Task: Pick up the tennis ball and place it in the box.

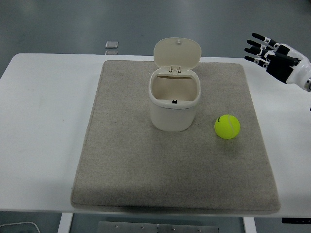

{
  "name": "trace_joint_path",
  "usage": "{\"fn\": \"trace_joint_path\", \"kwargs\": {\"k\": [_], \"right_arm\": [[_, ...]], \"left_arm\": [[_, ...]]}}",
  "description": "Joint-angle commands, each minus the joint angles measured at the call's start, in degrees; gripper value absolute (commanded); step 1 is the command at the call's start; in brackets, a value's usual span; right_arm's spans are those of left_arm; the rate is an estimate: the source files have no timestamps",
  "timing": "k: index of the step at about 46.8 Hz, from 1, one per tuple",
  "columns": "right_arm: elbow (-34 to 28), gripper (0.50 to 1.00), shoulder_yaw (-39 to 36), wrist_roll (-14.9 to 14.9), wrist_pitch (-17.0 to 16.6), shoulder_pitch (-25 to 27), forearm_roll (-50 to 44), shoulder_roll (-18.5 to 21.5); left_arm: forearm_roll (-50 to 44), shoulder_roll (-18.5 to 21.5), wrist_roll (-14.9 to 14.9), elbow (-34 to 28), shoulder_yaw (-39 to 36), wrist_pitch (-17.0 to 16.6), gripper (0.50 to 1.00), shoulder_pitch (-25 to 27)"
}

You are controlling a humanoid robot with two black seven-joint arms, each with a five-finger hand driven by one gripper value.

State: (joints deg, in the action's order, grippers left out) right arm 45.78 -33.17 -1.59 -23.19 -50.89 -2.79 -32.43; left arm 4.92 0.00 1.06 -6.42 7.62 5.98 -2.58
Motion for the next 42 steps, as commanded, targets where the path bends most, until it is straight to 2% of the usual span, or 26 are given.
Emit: {"fn": "trace_joint_path", "kwargs": {"k": [1, 4, 9, 27, 36, 42], "right_arm": [[0.01, 0.911, -0.22, -0.08, -0.28, -0.09, -3.7, -1.15], [0.01, 0.911, -0.4, -0.78, -0.72, -0.09, -7.13, -1.41], [0.01, 0.911, -0.49, -3.59, -1.6, -0.26, -13.28, -1.68], [1.24, 0.909, -0.67, -13.7, -8.01, -0.53, -36.83, -3.17], [7.3, 0.909, -0.31, -17.56, -7.66, -0.35, -47.82, -6.77], [8.97, 0.909, 0.04, -20.03, -7.4, -0.35, -53.89, -8.18]], "left_arm": [[0.0, 0.0, 0.0, 0.0, -0.06, 0.0, 0.992, 0.03], [0.0, 0.0, 0.0, 0.0, -0.06, 0.0, 0.992, 0.03], [0.0, 0.0, 0.0, 0.0, -0.06, 0.0, 0.992, -0.05], [0.0, 0.0, 0.0, 0.0, -0.06, 0.0, 0.992, 0.03], [0.0, 0.0, 0.0, 0.0, 0.02, 0.0, 0.992, -0.06], [0.0, 0.0, 0.0, 0.0, -0.06, 0.0, 0.992, -0.05]]}}
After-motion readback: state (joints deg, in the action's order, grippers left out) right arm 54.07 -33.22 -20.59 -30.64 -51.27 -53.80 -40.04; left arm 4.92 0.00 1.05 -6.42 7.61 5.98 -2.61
